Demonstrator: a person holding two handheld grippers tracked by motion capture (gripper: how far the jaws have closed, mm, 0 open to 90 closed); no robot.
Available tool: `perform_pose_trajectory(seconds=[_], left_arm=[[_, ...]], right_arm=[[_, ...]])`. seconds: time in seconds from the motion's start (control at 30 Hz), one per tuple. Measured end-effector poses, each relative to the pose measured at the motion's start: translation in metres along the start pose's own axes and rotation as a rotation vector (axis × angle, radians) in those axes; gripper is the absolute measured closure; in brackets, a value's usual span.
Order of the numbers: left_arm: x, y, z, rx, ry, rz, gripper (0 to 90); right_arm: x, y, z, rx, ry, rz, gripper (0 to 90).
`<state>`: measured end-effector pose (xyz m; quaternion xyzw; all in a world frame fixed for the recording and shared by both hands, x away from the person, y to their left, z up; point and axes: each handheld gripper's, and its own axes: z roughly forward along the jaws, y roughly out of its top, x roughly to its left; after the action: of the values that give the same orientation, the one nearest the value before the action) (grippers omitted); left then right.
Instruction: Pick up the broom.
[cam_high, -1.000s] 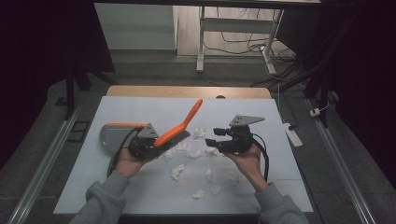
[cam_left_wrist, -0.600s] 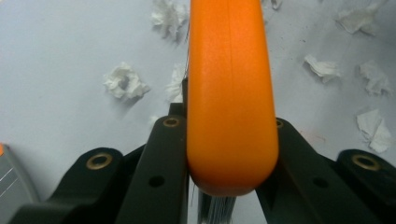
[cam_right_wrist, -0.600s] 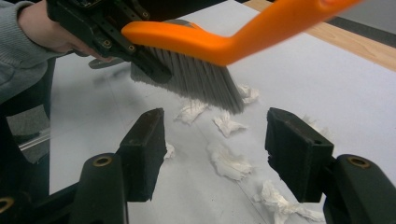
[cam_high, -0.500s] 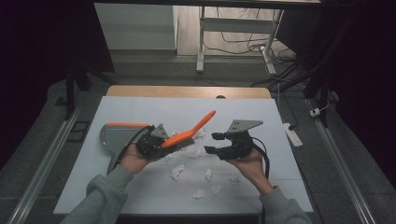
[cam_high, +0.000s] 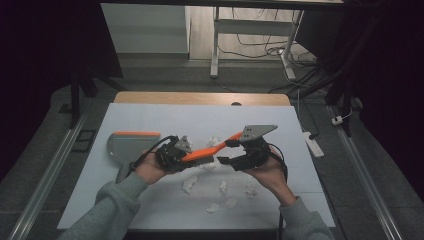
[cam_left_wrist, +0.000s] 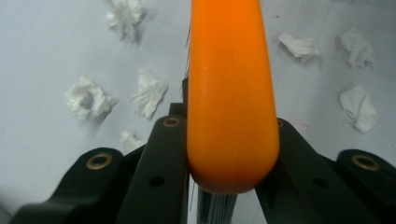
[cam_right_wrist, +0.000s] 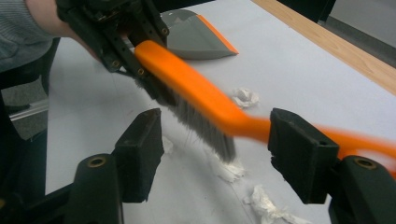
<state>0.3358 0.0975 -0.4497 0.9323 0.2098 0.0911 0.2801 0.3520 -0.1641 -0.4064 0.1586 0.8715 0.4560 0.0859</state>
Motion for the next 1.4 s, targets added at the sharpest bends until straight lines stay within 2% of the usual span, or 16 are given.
perform_pose_trajectory(seconds=[0.17, 0.2, 0.23, 0.27, 0.5, 0.7, 0.77, 0.9, 0.93, 0.97, 1.03, 1.07, 1.13, 1.2, 1.33, 1.4], left_arm=[[-0.004, 0.005, 0.004, 0.024, -0.023, 0.034, 79.7], [-0.006, 0.007, 0.005, 0.039, -0.031, 0.060, 79.6], [-0.006, 0.007, 0.005, 0.039, -0.031, 0.060, 79.6], [-0.008, 0.008, 0.006, 0.042, -0.035, 0.065, 79.7], [-0.014, 0.013, 0.009, 0.070, -0.071, 0.122, 79.6], [-0.015, 0.014, 0.007, 0.072, -0.088, 0.143, 79.6], [-0.017, 0.013, 0.008, 0.077, -0.091, 0.144, 79.6], [-0.019, 0.013, 0.009, 0.081, -0.104, 0.158, 79.6], [-0.019, 0.013, 0.009, 0.083, -0.106, 0.160, 79.6], [-0.019, 0.013, 0.009, 0.083, -0.109, 0.162, 79.6], [-0.020, 0.014, 0.009, 0.078, -0.117, 0.165, 79.7], [-0.020, 0.014, 0.009, 0.076, -0.122, 0.171, 79.7], [-0.021, 0.014, 0.010, 0.075, -0.128, 0.183, 79.8], [-0.021, 0.014, 0.009, 0.073, -0.138, 0.190, 79.7], [-0.020, 0.013, 0.006, 0.054, -0.167, 0.187, 79.6], [-0.018, 0.012, 0.005, 0.044, -0.161, 0.179, 76.9]], right_arm=[[0.001, 0.007, 0.002, 0.041, 0.004, -0.034, 32.9], [0.002, 0.009, 0.005, 0.072, 0.011, -0.061, 33.3], [0.002, 0.009, 0.005, 0.072, 0.011, -0.061, 33.3], [0.003, 0.010, 0.008, 0.089, 0.013, -0.092, 33.4], [0.000, 0.005, 0.027, 0.223, 0.068, -0.107, 35.5], [0.003, 0.000, 0.037, 0.302, 0.093, -0.131, 36.8], [0.005, -0.003, 0.043, 0.332, 0.102, -0.157, 39.2], [0.008, -0.005, 0.047, 0.363, 0.111, -0.174, 41.8], [0.010, -0.006, 0.049, 0.371, 0.117, -0.196, 47.4], [0.010, -0.006, 0.049, 0.371, 0.117, -0.196, 47.4], [0.013, -0.008, 0.051, 0.391, 0.129, -0.235, 56.9], [0.013, -0.008, 0.051, 0.391, 0.129, -0.235, 56.9], [0.015, -0.009, 0.050, 0.401, 0.136, -0.269, 64.6], [0.015, -0.010, 0.050, 0.401, 0.141, -0.269, 65.4], [0.019, -0.011, 0.046, 0.383, 0.151, -0.315, 66.9], [0.021, -0.010, 0.044, 0.382, 0.127, -0.316, 67.6]])
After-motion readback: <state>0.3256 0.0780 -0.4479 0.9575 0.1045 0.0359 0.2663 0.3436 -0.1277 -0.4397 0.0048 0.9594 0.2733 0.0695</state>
